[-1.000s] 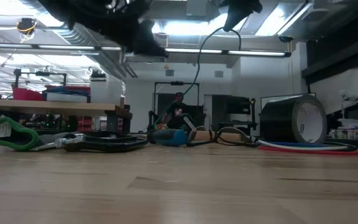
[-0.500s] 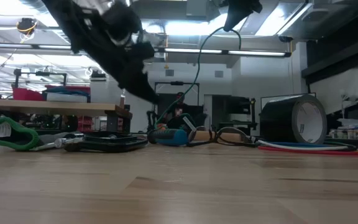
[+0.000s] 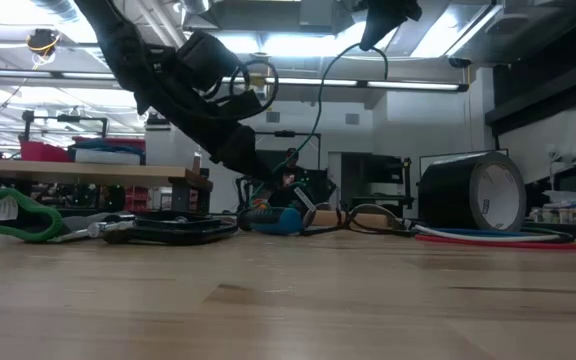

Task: Coil cords
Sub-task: Coil the green wire onto the spool

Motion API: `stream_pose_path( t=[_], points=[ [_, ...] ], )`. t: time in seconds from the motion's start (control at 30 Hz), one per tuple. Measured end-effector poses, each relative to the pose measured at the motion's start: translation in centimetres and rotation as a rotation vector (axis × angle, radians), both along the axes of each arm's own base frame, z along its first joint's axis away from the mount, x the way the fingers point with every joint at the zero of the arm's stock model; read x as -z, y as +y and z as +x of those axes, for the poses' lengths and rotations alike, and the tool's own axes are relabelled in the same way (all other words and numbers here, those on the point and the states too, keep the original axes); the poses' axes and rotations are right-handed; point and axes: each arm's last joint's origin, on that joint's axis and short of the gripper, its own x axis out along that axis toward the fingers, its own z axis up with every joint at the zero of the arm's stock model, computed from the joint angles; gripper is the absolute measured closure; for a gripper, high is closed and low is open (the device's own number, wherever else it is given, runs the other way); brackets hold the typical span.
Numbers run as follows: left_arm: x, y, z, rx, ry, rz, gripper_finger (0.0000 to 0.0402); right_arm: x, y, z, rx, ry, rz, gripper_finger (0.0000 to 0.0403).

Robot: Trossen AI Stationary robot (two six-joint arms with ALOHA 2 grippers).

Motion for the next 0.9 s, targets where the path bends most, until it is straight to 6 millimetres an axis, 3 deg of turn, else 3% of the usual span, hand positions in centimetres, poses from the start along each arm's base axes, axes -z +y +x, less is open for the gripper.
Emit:
stream_pose_path(
  t=[0.7, 0.9],
  points=[
    [0.0, 0.7, 0.0, 0.078, -0.047, -0.074, 0.0302, -0.2, 0.1, 0.4, -0.036, -0.043, 0.034, 0.0384],
    [1.3, 0.7, 0.2, 0.075, -0.019, -0.124, 0.0302, -0.4, 0.2, 0.8, -0.074, -0.097, 0.072, 0.0384]
  ],
)
